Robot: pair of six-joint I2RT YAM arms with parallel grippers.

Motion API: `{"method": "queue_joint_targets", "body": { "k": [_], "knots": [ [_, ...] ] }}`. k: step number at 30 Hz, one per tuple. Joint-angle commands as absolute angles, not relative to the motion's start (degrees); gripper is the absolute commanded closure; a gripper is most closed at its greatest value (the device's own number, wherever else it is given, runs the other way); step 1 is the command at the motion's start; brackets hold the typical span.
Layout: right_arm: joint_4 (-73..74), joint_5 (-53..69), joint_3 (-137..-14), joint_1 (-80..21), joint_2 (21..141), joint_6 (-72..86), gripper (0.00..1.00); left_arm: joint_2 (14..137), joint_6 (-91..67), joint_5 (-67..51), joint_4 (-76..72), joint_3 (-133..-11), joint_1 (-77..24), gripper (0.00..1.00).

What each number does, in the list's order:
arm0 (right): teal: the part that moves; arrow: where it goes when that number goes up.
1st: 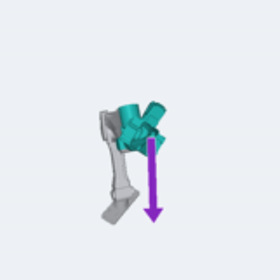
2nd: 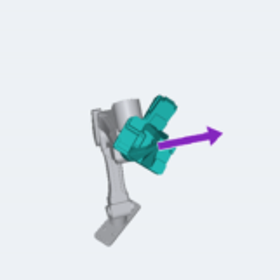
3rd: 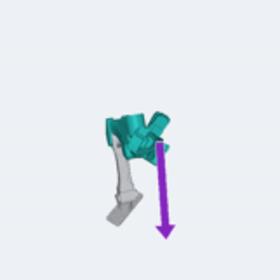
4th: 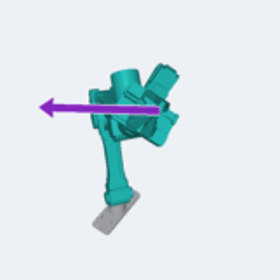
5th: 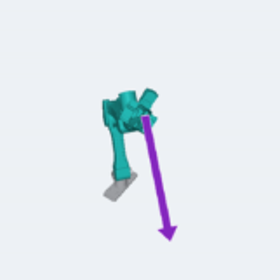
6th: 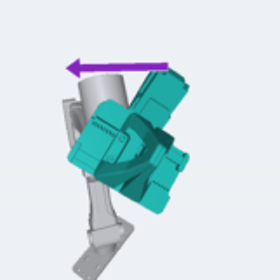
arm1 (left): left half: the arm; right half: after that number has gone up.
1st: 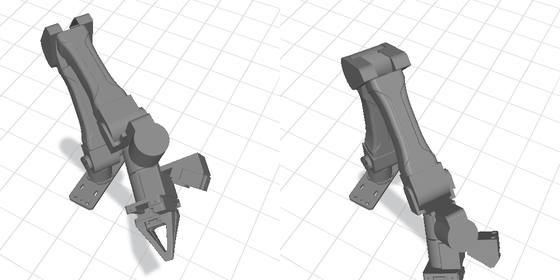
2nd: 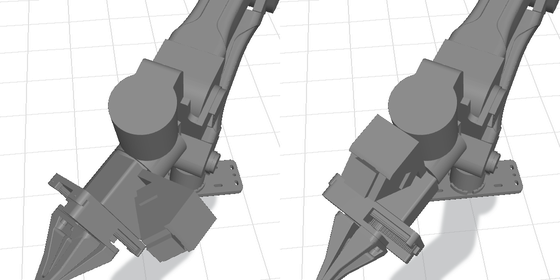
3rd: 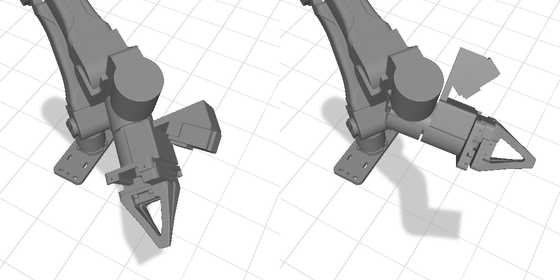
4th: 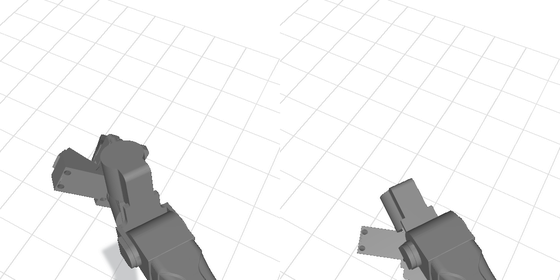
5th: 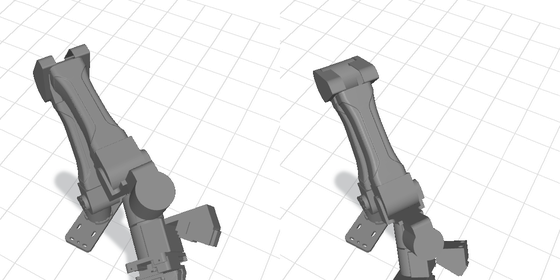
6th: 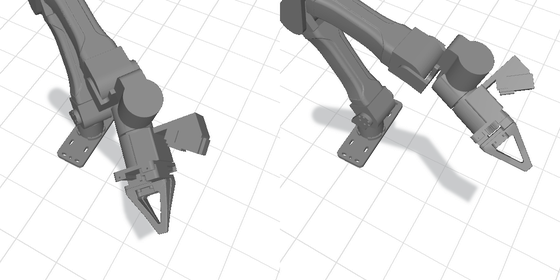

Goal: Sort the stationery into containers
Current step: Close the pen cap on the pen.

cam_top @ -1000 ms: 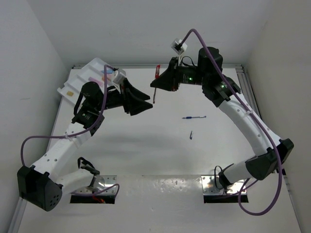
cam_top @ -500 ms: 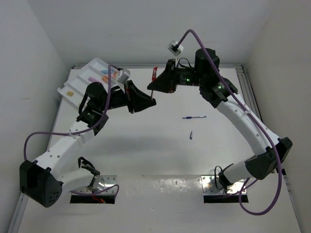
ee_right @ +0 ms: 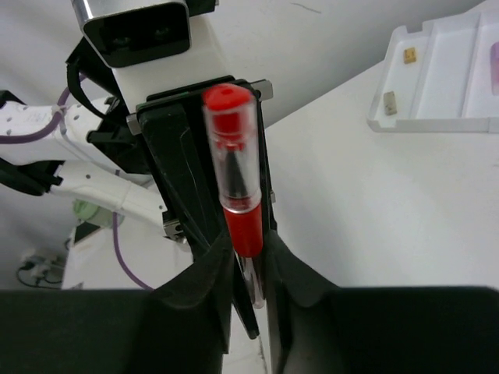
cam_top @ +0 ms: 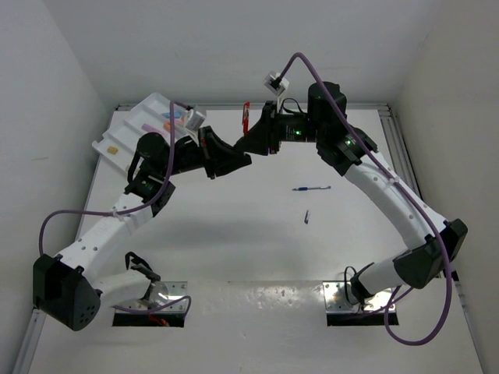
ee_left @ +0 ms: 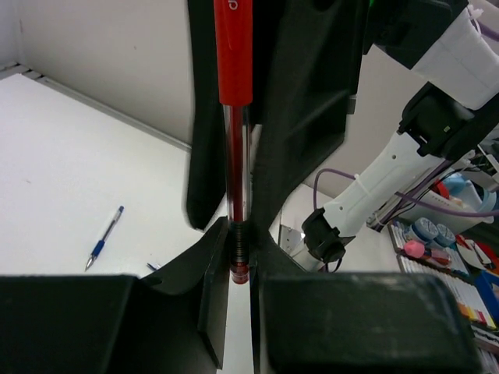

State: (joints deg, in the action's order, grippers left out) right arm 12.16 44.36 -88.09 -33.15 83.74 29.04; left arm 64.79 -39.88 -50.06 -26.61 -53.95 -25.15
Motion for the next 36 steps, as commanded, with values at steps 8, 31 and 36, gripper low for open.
{"method": "queue_joint_targets", "body": {
  "k": [8,31,36],
  "knots": [
    [11.86,45.26,-88.59,-33.49,82.97,27.52,1.00,63.55,-39.64,-50.62,-27.26,-54.05,-25.14,0.49],
    [26.28,46.76,-82.44,-33.66,77.69,11.95,1.00,69.70,-41.99,-60.03,-21.86,-71.20,-14.41,0.47],
    [26.28,48.25,-82.18,-34.80,78.05,13.01,1.00,71.01,-46.85,-58.36,-26.72,-69.43,-15.99,0.46]
  ]
}}
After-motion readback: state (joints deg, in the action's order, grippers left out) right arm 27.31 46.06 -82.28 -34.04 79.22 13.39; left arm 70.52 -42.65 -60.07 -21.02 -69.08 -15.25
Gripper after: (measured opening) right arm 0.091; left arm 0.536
